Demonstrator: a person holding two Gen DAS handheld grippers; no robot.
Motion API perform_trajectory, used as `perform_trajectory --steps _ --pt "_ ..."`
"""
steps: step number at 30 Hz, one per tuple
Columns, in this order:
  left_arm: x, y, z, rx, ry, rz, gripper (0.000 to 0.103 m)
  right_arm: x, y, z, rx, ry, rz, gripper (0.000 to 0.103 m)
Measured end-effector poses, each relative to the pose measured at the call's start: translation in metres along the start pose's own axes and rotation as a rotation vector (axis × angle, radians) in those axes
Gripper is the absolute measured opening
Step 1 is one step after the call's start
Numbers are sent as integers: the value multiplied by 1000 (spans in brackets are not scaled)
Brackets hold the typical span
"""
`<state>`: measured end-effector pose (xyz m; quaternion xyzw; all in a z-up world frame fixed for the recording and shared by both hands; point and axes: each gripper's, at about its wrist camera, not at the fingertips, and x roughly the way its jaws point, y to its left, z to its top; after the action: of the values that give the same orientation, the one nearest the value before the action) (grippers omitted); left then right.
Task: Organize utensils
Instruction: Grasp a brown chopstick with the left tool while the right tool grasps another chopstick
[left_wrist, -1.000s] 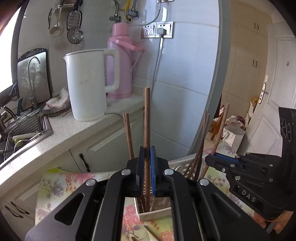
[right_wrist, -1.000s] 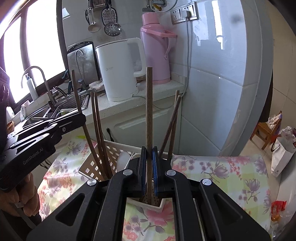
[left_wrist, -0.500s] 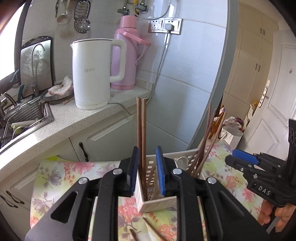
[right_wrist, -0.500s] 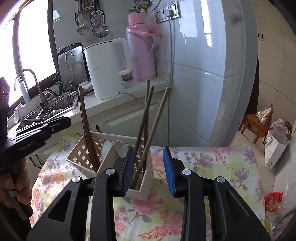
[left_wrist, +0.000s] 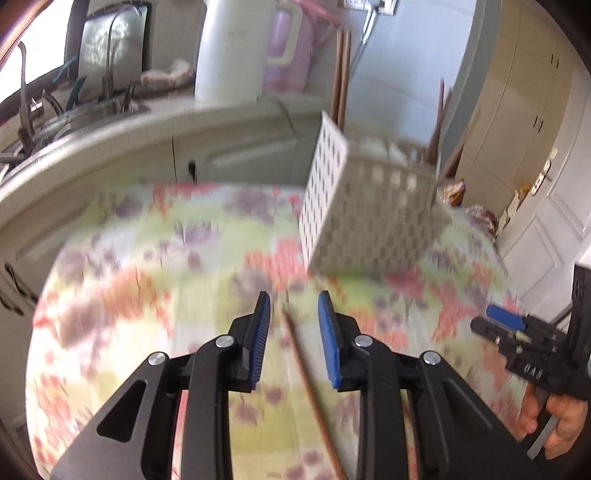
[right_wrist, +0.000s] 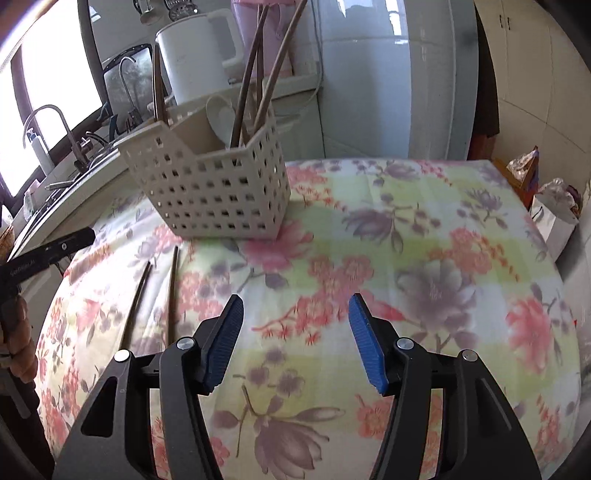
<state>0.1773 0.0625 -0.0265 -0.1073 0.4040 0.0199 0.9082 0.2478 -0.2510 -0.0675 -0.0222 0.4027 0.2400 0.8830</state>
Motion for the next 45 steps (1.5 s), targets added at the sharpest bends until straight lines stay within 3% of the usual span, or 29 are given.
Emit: perform_trajectory --steps 5,13,15,19,31,34,40,45 --pt "15 -5 -36 5 85 -15 26 1 -2 -7 19 8 -9 58" --pt "33 -12 -47 42 148 8 26 0 4 -7 -9 13 -2 65" --pt "36 -14 -48 58 159 18 22 2 7 -8 -14 23 -2 66" --pt "39 -19 -49 106 145 57 11 7 14 -7 -29 36 3 67" --pt "45 6 -35 69 134 55 7 25 79 0 -144 61 67 67" --pt "46 14 -33 55 130 55 6 38 96 -1 -175 84 77 63" --pt "46 22 -31 43 121 48 6 64 118 2 -223 128 62 42" --pt "47 19 -31 68 116 61 7 72 132 4 -273 119 20 39"
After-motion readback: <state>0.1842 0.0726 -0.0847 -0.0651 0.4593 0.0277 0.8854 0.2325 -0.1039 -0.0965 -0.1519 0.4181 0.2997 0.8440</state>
